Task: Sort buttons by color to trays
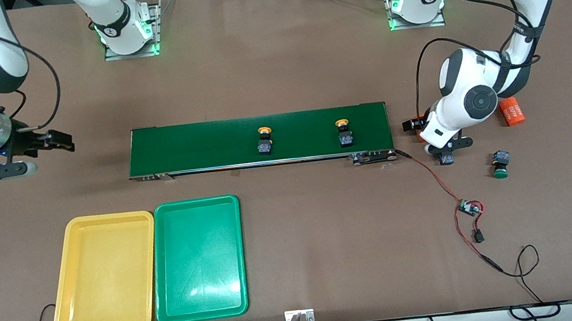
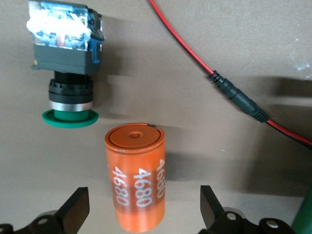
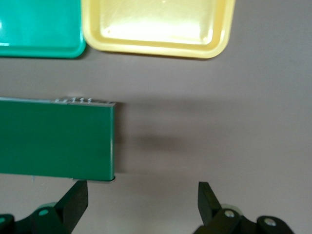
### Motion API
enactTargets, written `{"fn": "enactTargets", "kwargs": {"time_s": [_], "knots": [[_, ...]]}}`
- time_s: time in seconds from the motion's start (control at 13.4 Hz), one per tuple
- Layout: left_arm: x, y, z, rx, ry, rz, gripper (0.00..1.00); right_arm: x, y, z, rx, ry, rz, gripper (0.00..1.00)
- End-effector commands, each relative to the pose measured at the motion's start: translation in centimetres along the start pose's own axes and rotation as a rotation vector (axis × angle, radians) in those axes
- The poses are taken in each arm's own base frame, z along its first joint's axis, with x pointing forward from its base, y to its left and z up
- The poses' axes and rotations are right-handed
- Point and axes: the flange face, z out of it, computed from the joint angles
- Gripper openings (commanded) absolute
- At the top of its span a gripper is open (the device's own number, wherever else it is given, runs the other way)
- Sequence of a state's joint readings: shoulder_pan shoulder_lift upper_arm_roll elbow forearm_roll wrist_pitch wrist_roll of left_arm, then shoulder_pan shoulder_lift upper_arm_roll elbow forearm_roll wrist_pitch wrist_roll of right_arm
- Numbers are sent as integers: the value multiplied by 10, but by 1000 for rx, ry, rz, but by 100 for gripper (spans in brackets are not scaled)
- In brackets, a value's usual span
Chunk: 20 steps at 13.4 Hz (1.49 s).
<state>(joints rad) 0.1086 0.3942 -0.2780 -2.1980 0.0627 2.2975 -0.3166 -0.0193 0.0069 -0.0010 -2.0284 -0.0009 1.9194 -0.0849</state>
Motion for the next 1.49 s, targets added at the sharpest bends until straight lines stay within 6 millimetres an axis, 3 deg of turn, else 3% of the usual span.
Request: {"fn": "enactTargets", "kwargs": {"time_s": [0.0, 0.07, 0.15, 0.3, 0.52, 0.75, 0.97, 1.12, 1.27, 1.42], "knots": [[3, -1, 9, 2, 11, 29, 99, -12, -51, -1, 1, 19, -13, 100], [1, 0, 10, 3, 8, 31, 93, -13, -73, 2, -3, 14, -8, 100], [1, 0, 10, 5, 6, 31, 79, -14, -91, 4, -7, 11, 1, 100], [-1, 0, 12, 6, 0, 36, 32, -17, -124, 6, -13, 11, 22, 100], [0, 0, 10, 5, 6, 36, 0, -19, -174, 12, -15, 39, 57, 100], [1, 0, -25, 10, 67, 111, 0, -18, -209, 22, -14, 58, 67, 100], [13, 6, -96, 10, 206, 203, 0, -20, -224, 38, -29, 23, 66, 100], [7, 17, -112, 17, 231, 246, 0, -21, -236, 45, -16, 10, 132, 100], [0, 55, -127, 15, 263, 381, 0, -20, -242, 51, -18, 6, 130, 100], [-17, 100, -127, 11, 267, 503, 0, -20, -250, 57, -20, 6, 119, 100]]}}
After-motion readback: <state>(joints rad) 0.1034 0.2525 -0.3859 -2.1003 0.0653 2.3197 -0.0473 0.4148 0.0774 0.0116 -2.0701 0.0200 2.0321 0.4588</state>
